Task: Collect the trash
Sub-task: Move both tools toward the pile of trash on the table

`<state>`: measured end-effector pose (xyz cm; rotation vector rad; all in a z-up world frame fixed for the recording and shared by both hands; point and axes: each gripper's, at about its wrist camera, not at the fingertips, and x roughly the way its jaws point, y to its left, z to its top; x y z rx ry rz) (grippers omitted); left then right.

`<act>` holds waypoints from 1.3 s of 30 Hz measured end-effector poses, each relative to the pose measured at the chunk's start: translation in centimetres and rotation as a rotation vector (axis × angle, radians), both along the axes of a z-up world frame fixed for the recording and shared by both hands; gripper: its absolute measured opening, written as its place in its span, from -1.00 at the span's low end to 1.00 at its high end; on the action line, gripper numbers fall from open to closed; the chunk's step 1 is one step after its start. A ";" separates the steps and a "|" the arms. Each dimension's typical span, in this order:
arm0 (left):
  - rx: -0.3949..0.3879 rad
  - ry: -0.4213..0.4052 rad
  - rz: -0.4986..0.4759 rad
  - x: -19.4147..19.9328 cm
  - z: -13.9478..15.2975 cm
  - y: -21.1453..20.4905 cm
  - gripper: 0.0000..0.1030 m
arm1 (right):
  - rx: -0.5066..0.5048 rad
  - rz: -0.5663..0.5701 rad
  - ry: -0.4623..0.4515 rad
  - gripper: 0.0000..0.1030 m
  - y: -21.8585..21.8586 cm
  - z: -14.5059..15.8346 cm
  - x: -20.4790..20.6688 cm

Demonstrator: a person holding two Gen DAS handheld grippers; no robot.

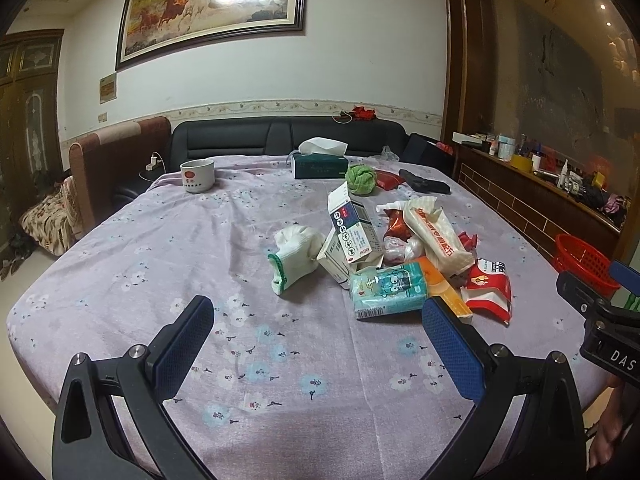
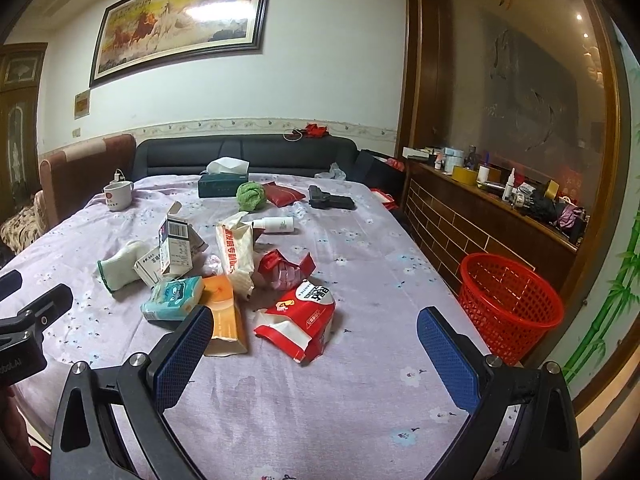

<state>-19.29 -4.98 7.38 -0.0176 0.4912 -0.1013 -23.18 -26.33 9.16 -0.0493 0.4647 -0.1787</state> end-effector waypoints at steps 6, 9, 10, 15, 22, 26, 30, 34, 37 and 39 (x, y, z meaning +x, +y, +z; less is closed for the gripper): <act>0.000 0.002 -0.004 0.1 -0.1 -0.1 1.00 | 0.002 0.000 0.006 1.00 -0.1 0.0 0.1; 0.000 0.003 -0.006 0.1 -0.2 -0.2 1.00 | 0.004 0.003 0.009 1.00 -0.1 0.0 0.2; 0.001 0.004 -0.005 0.1 -0.2 -0.2 1.00 | 0.004 0.003 0.010 1.00 -0.1 -0.1 0.2; 0.002 0.010 -0.012 0.1 -0.3 -0.5 1.00 | 0.007 0.002 0.017 1.00 -0.1 -0.2 0.3; 0.001 0.011 -0.012 0.1 -0.3 -0.5 1.00 | 0.007 0.004 0.022 1.00 0.0 -0.3 0.3; -0.001 0.021 -0.017 0.1 -0.7 -0.6 1.00 | 0.008 0.006 0.030 1.00 0.1 -0.4 0.4; -0.004 0.038 -0.020 0.5 -1.0 -0.4 1.00 | 0.017 0.015 0.041 0.98 0.0 -0.6 0.7; -0.026 0.064 -0.013 1.3 -0.9 1.0 1.00 | 0.040 0.030 0.059 0.95 -0.4 -0.7 1.2; -0.037 0.087 -0.014 2.1 -0.8 1.8 1.00 | 0.047 0.037 0.064 0.91 -0.7 -0.6 1.6; -0.055 0.113 -0.029 3.0 -0.8 2.5 1.00 | 0.062 0.066 0.085 0.87 -0.8 -0.5 2.1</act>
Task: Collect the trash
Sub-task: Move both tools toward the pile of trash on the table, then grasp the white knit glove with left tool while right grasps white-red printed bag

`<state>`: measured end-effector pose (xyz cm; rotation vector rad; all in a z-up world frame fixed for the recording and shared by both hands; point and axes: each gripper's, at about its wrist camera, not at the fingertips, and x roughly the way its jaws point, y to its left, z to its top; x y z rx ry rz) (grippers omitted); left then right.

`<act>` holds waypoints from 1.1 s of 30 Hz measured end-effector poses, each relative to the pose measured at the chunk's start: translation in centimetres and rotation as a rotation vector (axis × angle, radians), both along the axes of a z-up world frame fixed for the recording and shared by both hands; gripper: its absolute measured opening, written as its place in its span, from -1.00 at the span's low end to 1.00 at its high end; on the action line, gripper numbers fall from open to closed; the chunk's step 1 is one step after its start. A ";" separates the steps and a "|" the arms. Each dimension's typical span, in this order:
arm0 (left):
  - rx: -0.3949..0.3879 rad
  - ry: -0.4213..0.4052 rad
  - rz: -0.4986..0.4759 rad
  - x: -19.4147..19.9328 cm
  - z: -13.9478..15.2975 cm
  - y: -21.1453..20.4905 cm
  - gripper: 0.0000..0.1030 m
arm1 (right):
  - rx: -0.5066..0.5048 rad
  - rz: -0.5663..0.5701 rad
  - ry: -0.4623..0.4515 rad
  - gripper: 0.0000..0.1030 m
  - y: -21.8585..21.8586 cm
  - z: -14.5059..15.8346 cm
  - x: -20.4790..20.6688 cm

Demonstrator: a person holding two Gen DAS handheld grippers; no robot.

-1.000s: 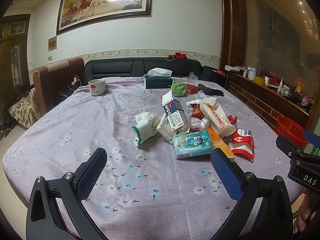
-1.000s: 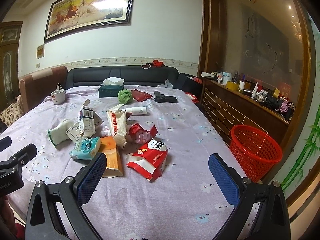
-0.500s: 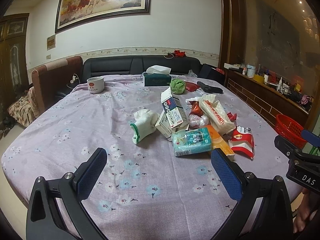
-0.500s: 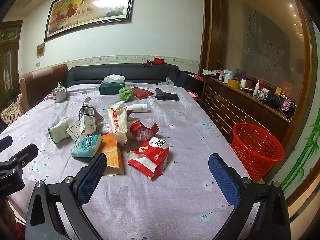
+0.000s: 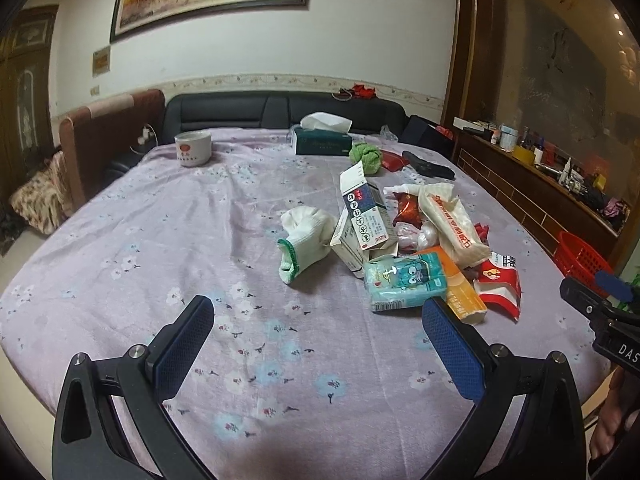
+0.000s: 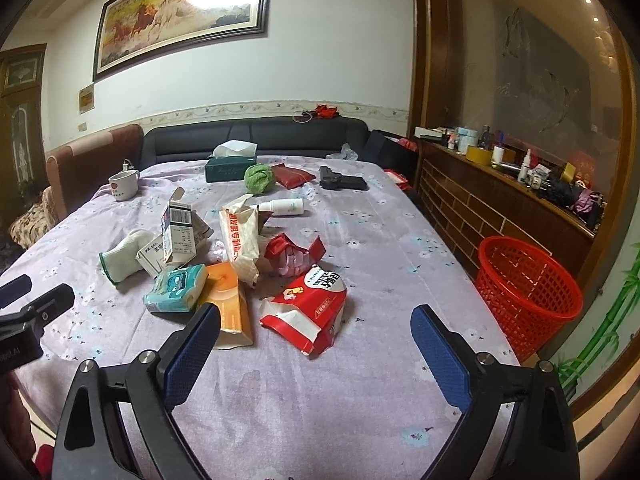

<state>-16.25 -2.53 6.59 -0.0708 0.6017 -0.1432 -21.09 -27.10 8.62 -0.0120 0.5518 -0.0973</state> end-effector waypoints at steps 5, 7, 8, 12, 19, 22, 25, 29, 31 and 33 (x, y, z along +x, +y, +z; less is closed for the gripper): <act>-0.036 0.082 -0.047 3.5 0.1 1.0 1.00 | 0.101 0.114 0.095 0.39 -0.4 -0.1 2.5; -0.053 0.104 -0.073 5.2 0.3 1.4 0.99 | 0.137 0.153 0.133 0.29 -0.6 0.0 3.8; -0.054 0.114 -0.077 6.1 0.4 1.5 0.97 | 0.158 0.167 0.145 0.25 -0.7 0.0 4.4; -0.050 0.176 -0.100 10.2 0.2 1.6 0.62 | 0.260 0.256 0.216 0.24 -0.8 0.3 7.5; -0.051 0.245 -0.110 15.0 -1.2 0.9 0.55 | 0.233 0.270 0.228 0.24 0.7 0.3 11.8; -0.017 0.255 -0.110 16.5 -1.9 0.1 0.54 | 0.250 0.252 0.254 0.24 0.5 -0.4 13.8; -0.047 0.272 -0.108 17.7 -3.1 0.4 0.49 | 0.245 0.237 0.268 0.21 0.7 -1.1 15.5; -0.161 0.324 -0.143 18.3 -4.5 1.6 -0.58 | 0.244 0.239 0.293 0.07 1.3 -2.0 17.0; -0.208 0.323 -0.139 18.1 -4.8 2.3 -0.60 | 0.213 0.243 0.305 -0.04 2.0 -2.3 17.3; -0.228 0.314 -0.132 17.4 -4.5 3.0 -0.62 | 0.169 0.246 0.317 -0.38 2.6 -2.8 17.3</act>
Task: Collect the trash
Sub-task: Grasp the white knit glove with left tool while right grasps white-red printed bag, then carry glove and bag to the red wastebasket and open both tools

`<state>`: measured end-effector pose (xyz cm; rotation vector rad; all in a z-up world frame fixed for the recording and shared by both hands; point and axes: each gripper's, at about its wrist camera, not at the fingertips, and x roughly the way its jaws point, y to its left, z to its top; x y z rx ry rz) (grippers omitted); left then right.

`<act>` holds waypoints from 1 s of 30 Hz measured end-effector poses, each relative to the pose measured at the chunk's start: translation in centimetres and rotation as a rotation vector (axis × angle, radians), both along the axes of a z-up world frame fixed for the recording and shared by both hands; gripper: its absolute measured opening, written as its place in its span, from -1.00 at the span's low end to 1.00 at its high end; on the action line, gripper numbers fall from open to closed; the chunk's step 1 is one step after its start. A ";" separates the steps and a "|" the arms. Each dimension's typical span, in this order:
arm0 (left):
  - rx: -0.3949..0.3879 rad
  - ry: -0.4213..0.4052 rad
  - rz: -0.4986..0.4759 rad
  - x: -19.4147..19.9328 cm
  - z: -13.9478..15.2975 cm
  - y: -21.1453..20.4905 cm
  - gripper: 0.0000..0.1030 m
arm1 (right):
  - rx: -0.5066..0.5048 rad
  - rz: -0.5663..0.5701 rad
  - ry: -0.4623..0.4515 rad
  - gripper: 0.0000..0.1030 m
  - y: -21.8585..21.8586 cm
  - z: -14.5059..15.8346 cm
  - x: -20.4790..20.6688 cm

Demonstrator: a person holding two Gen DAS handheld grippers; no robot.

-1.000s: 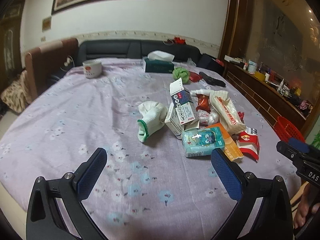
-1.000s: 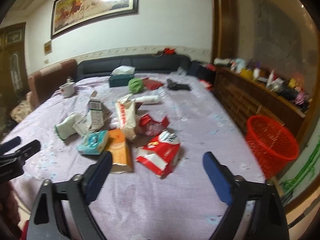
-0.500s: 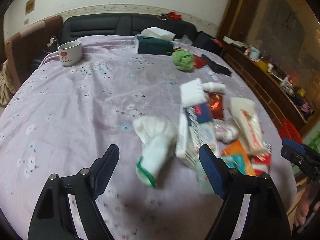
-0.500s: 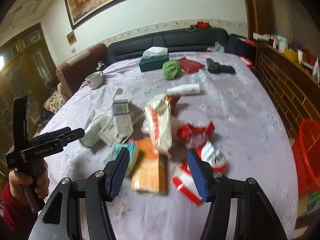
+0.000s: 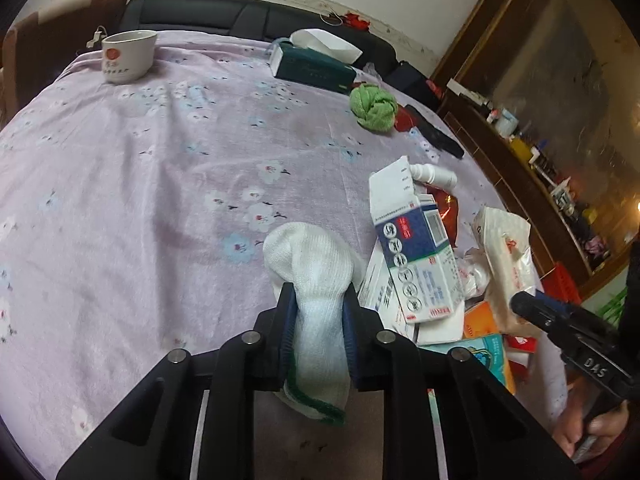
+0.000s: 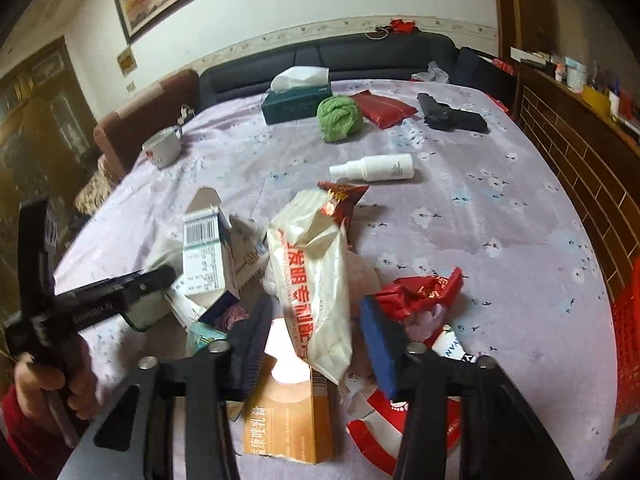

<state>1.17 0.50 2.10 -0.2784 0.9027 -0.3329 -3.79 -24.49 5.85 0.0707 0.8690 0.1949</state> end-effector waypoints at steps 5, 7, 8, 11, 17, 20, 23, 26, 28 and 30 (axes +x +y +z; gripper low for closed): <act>-0.025 -0.072 0.009 -2.8 2.1 1.2 -0.62 | 0.020 0.007 -0.035 -0.64 0.0 0.7 -1.6; -0.020 -0.106 0.014 -4.0 3.0 1.4 -0.62 | 0.031 0.014 -0.066 -0.68 0.1 1.4 -2.6; -0.020 -0.114 0.016 -4.4 3.2 1.4 -0.62 | 0.039 0.021 -0.076 -0.68 0.1 1.7 -3.0; -0.025 -0.145 -0.003 -5.7 4.6 0.9 -0.62 | 0.073 0.025 -0.084 -0.69 -0.1 2.2 -4.0; -0.017 -0.191 -0.057 -7.7 6.4 -1.0 -0.62 | 0.125 0.023 -0.084 -0.69 -1.0 2.7 -5.7; -0.023 -0.200 -0.076 -8.4 7.0 -1.8 -0.62 | 0.103 0.015 -0.102 -0.69 -1.3 2.8 -6.1; -0.021 -0.213 -0.102 -9.1 7.5 -3.0 -0.62 | 0.146 0.011 -0.116 -0.70 -2.1 3.5 -6.9; -0.026 -0.223 -0.167 -9.7 8.1 -5.3 -0.62 | 0.181 -0.011 -0.134 -0.70 -3.5 4.1 -7.8; -0.020 -0.230 -0.207 -10.0 8.6 -6.9 -0.62 | 0.227 -0.044 -0.138 -0.70 -5.2 4.4 -8.6; -0.012 -0.240 -0.263 -10.4 9.2 -9.4 -0.62 | 0.274 -0.085 -0.149 -0.70 -7.3 4.8 -9.6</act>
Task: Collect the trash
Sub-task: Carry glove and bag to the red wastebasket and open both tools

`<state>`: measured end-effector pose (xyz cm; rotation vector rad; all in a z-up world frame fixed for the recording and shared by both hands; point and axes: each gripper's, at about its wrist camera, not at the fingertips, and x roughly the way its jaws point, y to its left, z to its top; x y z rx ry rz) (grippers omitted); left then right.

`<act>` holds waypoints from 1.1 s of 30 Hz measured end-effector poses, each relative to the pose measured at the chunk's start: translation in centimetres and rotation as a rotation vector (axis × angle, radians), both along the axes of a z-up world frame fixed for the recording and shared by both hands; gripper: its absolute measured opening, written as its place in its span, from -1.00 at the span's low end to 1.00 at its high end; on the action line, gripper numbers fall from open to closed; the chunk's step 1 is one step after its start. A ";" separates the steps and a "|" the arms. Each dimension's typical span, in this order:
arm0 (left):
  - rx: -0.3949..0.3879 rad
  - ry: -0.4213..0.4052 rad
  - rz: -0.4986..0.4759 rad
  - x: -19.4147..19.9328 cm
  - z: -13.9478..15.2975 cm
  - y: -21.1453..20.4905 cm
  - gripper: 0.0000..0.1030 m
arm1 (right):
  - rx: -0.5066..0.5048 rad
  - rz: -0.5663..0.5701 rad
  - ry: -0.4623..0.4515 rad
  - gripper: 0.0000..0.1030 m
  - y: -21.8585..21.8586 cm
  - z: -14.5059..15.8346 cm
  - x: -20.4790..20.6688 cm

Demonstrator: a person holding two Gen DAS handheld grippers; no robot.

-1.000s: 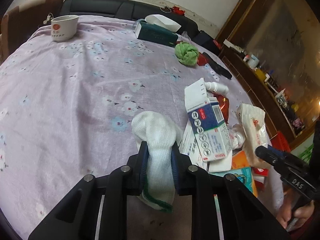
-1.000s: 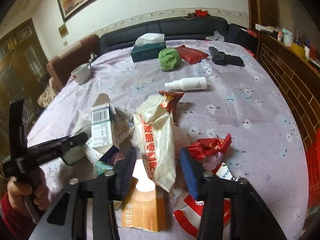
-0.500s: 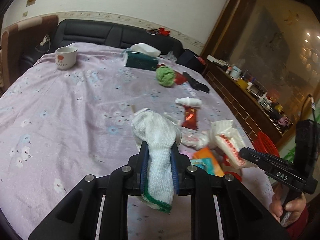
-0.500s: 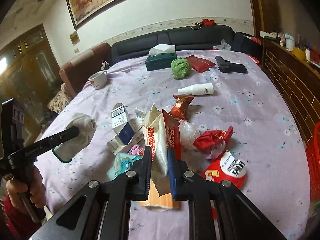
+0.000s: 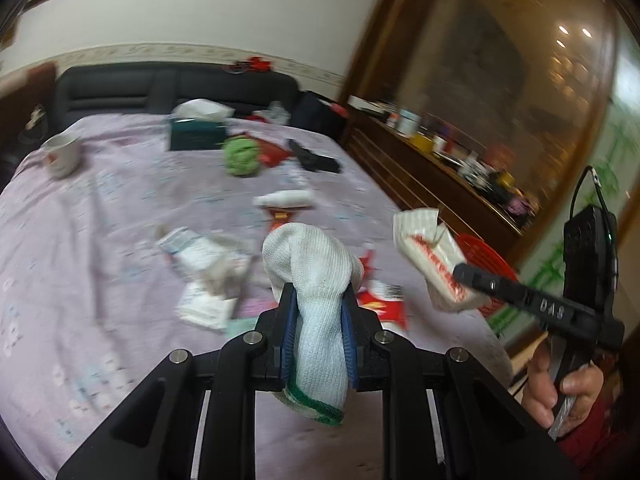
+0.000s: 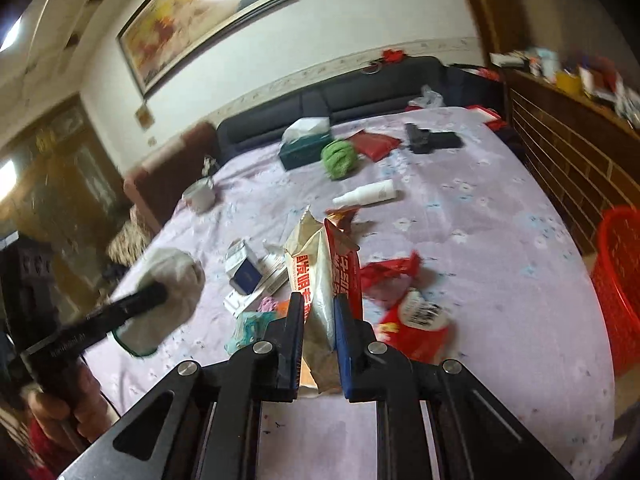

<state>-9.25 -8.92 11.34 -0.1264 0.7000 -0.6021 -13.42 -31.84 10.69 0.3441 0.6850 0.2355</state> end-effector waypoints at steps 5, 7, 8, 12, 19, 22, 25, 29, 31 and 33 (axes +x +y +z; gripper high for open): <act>-0.007 -0.006 -0.146 -0.7 1.4 -6.9 -0.62 | 0.070 -0.169 -0.056 -0.70 -6.8 1.5 -3.6; -0.004 -0.015 -0.200 -0.8 1.9 -9.9 -0.62 | 0.091 -0.239 -0.072 -0.70 -9.8 2.0 -4.9; 0.003 -0.022 -0.237 -0.9 2.2 -12.2 -0.62 | 0.097 -0.274 -0.081 -0.70 -11.2 2.3 -5.6; -0.002 -0.004 -0.330 -0.5 2.2 -18.8 -0.62 | 0.117 -0.414 -0.105 -0.70 -16.9 2.8 -7.7; -0.028 0.080 -0.447 1.8 1.2 -29.9 -0.62 | 0.188 -0.546 -0.112 -0.70 -24.6 2.6 -8.9; -0.024 0.109 -0.465 2.5 0.2 -33.9 -0.62 | 0.195 -0.588 -0.103 -0.70 -27.0 2.3 -8.6; -0.015 0.127 -0.476 3.2 -1.0 -37.2 -0.49 | 0.203 -0.616 -0.084 -0.70 -29.0 1.5 -8.5; -0.010 0.116 -0.467 3.2 -2.1 -37.7 0.09 | 0.164 -0.648 -0.053 -0.62 -31.1 0.6 -7.7; -0.005 0.108 -0.459 3.2 -2.0 -36.8 0.09 | 0.126 -0.661 -0.047 -0.20 -31.3 0.3 -7.8; -0.014 0.115 -0.438 3.0 -1.7 -35.1 0.10 | 0.084 -0.677 -0.052 0.00 -31.2 0.2 -8.2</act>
